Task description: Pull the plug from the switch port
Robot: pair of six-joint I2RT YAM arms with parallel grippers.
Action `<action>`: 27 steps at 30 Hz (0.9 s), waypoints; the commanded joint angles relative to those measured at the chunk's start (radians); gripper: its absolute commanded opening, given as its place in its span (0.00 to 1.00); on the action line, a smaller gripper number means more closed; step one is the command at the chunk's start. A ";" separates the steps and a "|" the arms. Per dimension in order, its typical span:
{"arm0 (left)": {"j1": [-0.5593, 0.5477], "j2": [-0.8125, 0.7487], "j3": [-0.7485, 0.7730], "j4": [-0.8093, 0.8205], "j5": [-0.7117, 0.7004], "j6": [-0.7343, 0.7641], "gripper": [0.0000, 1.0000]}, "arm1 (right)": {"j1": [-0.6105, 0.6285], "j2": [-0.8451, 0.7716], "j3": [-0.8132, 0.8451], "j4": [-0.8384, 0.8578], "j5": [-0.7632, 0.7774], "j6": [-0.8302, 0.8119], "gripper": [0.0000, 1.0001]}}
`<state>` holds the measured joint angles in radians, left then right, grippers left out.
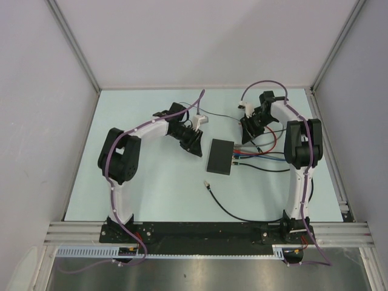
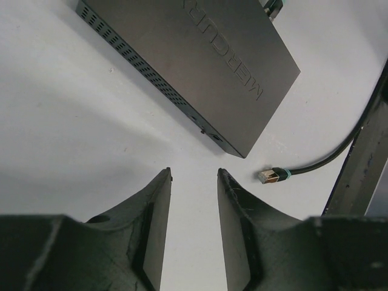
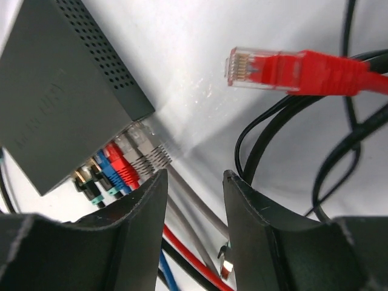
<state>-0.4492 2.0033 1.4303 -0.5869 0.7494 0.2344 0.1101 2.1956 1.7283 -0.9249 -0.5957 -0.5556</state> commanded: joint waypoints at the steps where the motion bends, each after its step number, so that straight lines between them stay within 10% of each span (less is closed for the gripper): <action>1: 0.000 -0.024 0.001 0.047 0.045 -0.023 0.43 | 0.013 -0.033 -0.055 0.038 0.036 -0.055 0.47; 9: 0.000 -0.028 0.013 0.030 0.038 -0.004 0.46 | 0.020 -0.043 -0.138 0.063 0.066 -0.090 0.45; 19: 0.003 -0.067 -0.016 0.013 0.004 0.039 0.47 | 0.126 -0.109 -0.282 0.072 -0.013 0.020 0.16; 27: 0.003 -0.090 -0.013 -0.022 -0.031 0.095 0.49 | 0.184 -0.181 -0.291 0.142 0.051 0.161 0.37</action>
<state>-0.4492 1.9762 1.4143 -0.5884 0.7273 0.2699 0.2787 2.0666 1.4532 -0.8059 -0.5877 -0.4629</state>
